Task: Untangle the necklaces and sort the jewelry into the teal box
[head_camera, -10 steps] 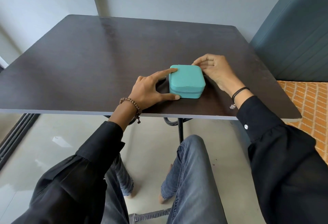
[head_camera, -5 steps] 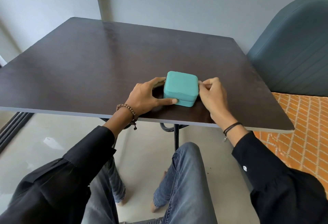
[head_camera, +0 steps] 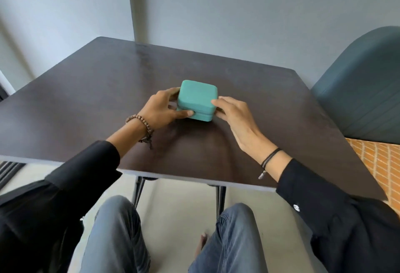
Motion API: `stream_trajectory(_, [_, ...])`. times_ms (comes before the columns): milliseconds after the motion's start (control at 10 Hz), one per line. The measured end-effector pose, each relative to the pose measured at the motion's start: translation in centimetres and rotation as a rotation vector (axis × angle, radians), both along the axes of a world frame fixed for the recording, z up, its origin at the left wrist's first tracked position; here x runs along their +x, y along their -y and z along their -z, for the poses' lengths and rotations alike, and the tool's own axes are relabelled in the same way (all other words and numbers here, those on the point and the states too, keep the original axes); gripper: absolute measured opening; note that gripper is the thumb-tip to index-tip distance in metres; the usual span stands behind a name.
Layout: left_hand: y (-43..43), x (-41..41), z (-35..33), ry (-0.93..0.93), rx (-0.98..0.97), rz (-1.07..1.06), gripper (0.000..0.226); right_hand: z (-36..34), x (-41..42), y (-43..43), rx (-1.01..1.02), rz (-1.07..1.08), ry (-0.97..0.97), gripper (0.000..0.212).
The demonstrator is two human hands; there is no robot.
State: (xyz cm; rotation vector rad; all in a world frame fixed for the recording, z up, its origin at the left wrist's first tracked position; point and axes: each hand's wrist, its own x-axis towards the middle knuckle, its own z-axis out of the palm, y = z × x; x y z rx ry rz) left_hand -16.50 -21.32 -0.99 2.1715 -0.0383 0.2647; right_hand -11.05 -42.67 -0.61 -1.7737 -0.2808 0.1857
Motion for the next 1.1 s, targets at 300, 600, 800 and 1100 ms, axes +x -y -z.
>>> stream_trajectory(300, [-12.1, 8.8, -1.4, 0.04, 0.025, -0.185, 0.062, -1.4, 9.6, -13.6, -0.022, -0.18, 0.094, 0.043])
stream_trajectory(600, [-19.1, 15.0, 0.9, 0.046, 0.046, -0.365, 0.057, 1.7, 16.9, -22.6, -0.07, -0.234, 0.137, 0.055])
stream_trajectory(800, [-20.5, 17.2, 1.8, 0.024, 0.085, -0.425, 0.053, 2.8, 19.4, -24.6, -0.111, -0.235, 0.162, 0.051])
stream_trajectory(1100, [-17.3, 17.0, 0.5, 0.009, 0.195, -0.566, 0.062, 1.4, 16.8, -23.0, -0.201, -0.13, 0.249, 0.039])
